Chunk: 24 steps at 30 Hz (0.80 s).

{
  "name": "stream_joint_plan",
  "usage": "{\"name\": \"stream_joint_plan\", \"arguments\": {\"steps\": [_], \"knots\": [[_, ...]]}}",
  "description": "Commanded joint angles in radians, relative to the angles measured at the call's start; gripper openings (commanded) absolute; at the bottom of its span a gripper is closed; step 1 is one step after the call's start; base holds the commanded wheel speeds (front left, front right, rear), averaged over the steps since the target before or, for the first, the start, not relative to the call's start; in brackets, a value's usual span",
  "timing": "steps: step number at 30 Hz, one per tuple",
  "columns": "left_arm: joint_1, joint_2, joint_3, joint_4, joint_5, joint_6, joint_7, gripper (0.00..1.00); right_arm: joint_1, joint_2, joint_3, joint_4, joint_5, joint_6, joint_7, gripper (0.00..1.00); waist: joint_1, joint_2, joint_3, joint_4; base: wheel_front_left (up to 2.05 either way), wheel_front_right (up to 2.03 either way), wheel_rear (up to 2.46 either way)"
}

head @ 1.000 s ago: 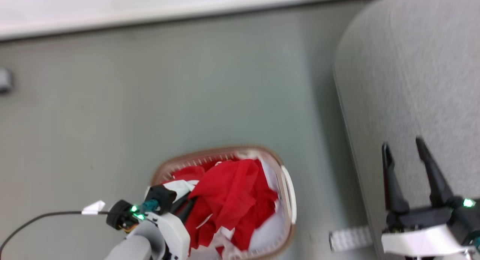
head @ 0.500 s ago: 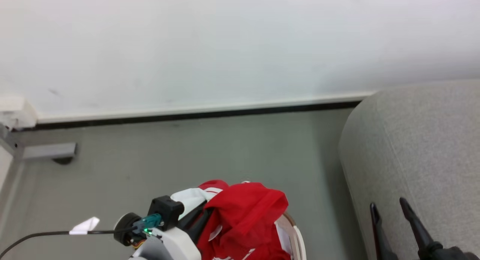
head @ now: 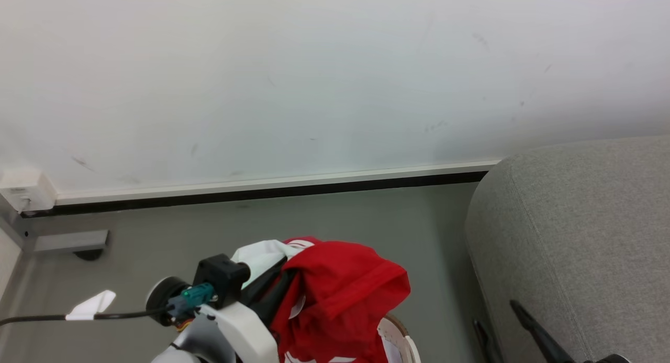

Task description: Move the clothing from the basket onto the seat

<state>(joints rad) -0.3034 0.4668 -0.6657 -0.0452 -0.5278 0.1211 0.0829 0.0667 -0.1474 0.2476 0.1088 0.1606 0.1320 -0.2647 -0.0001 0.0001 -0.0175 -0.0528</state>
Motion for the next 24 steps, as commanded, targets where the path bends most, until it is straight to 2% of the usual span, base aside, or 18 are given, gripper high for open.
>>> {"name": "stream_joint_plan", "arguments": {"steps": [1, 6, 11, 17, 24], "knots": [[-0.011, 0.009, 0.002, -0.010, -0.004, -0.001, 0.001, 0.00, -0.016, -0.021, 0.028, -0.006, 0.011, -0.002, 0.000, 1.00, 0.0001, -0.0001, -0.003, 0.000, 0.00, 0.00, 0.00], [-0.044, 0.006, -0.002, -0.043, 0.002, -0.005, 0.023, 0.00, -0.074, -0.150, 0.224, -0.003, 0.072, -0.002, 0.009, 1.00, 0.0001, -0.0001, -0.014, 0.003, 0.00, 0.00, 0.00], [-0.074, -0.007, -0.010, -0.071, 0.003, -0.010, 0.042, 0.00, -0.170, -0.221, 0.371, 0.010, 0.140, -0.002, 0.037, 1.00, 0.0001, -0.0001, -0.020, 0.005, 0.00, 0.00, 0.00], [-0.115, -0.026, -0.026, -0.097, -0.005, -0.025, 0.065, 0.00, -0.284, -0.227, 0.503, 0.100, 0.197, -0.002, 0.029, 1.00, 0.0001, -0.0001, -0.024, 0.018, 0.00, 0.00, 0.00], [-0.158, -0.054, -0.045, -0.138, -0.027, -0.047, 0.102, 0.00, -0.378, -0.170, 0.608, 0.259, 0.211, -0.002, 0.002, 1.00, 0.0001, -0.0001, -0.025, 0.042, 0.00, 0.00, 0.00]]}}
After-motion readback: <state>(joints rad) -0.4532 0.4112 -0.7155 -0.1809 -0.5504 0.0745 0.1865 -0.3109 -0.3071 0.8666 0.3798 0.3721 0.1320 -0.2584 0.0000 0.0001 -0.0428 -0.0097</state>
